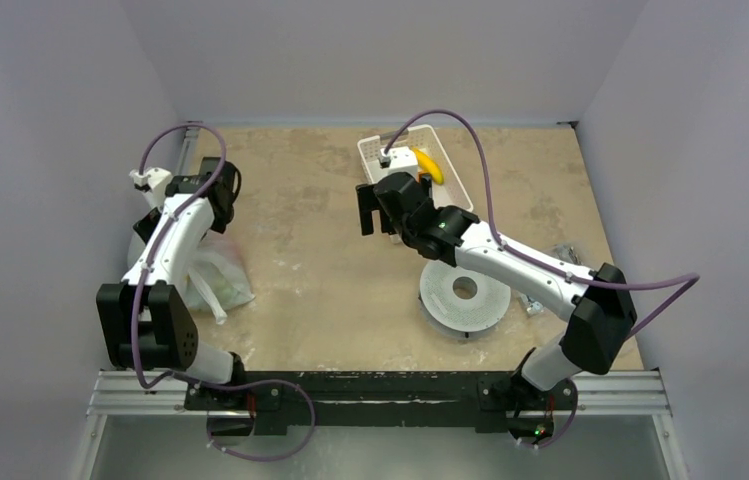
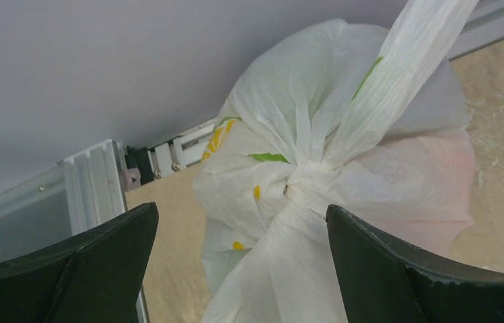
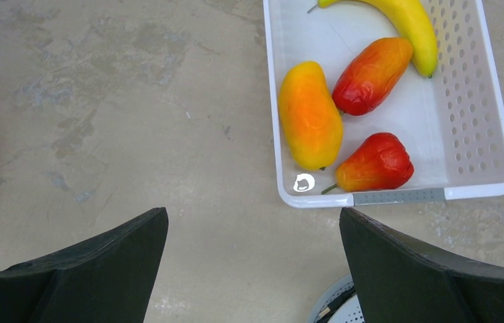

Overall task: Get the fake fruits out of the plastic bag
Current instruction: Move the plastic bag to the center of the board.

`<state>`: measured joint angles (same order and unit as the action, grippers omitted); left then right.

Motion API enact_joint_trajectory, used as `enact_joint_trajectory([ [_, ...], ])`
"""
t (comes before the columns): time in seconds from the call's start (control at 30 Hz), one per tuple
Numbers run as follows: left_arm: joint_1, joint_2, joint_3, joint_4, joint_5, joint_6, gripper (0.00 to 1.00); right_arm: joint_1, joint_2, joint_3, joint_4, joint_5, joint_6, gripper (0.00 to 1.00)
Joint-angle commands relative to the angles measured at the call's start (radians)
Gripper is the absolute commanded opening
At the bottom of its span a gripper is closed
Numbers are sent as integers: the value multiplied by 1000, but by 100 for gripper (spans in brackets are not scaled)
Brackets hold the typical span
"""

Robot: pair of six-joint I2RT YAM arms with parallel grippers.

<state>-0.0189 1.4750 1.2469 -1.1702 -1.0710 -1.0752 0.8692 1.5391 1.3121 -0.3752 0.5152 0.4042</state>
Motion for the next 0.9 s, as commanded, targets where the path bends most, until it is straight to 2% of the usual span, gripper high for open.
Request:
enact_joint_trajectory([
  [0.0, 48, -48, -56, 104, 167, 32, 94, -1, -12, 24, -6, -13, 6, 99],
  [0.17, 66, -85, -89, 202, 242, 112, 89, -1, -20, 10, -8, -9, 4, 99],
  [0.33, 93, -102, -135, 336, 408, 206, 75, -1, -15, 1, 0, 1, -8, 99],
  [0.63, 174, -49, -134, 386, 574, 230, 77, -1, 3, 27, -9, -11, -10, 99],
  [0.73, 180, -42, -138, 449, 685, 303, 58, -1, 9, 23, -5, -18, -11, 99],
  [0.87, 179, -33, -132, 494, 796, 367, 42, -1, 24, 24, 2, -36, -11, 99],
])
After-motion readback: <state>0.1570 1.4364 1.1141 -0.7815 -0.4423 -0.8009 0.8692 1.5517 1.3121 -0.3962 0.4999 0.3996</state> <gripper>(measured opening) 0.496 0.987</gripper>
